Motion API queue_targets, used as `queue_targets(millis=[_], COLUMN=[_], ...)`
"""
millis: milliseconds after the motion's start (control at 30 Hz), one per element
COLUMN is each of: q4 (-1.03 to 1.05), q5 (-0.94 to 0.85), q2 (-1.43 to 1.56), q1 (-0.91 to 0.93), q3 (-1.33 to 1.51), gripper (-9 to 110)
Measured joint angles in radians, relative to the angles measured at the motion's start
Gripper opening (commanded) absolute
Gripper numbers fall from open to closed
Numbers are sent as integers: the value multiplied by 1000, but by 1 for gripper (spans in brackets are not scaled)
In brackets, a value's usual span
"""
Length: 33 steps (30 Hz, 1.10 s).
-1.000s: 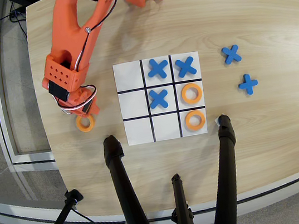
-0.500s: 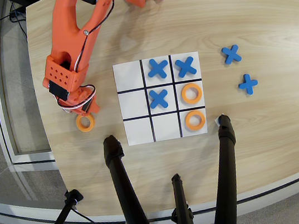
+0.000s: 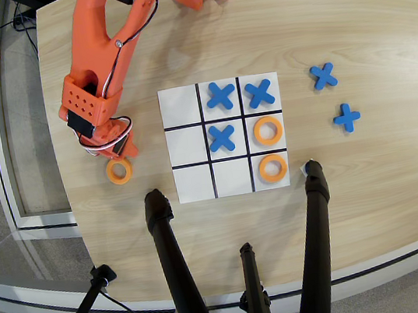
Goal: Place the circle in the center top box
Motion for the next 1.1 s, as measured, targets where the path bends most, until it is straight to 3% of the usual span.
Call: queue_targets(millis=[700, 1100], q4=[302, 370], q5=[-63, -75], q2=[32, 64], q1=[54, 78], q3=[-9, 14], gripper=[22, 21])
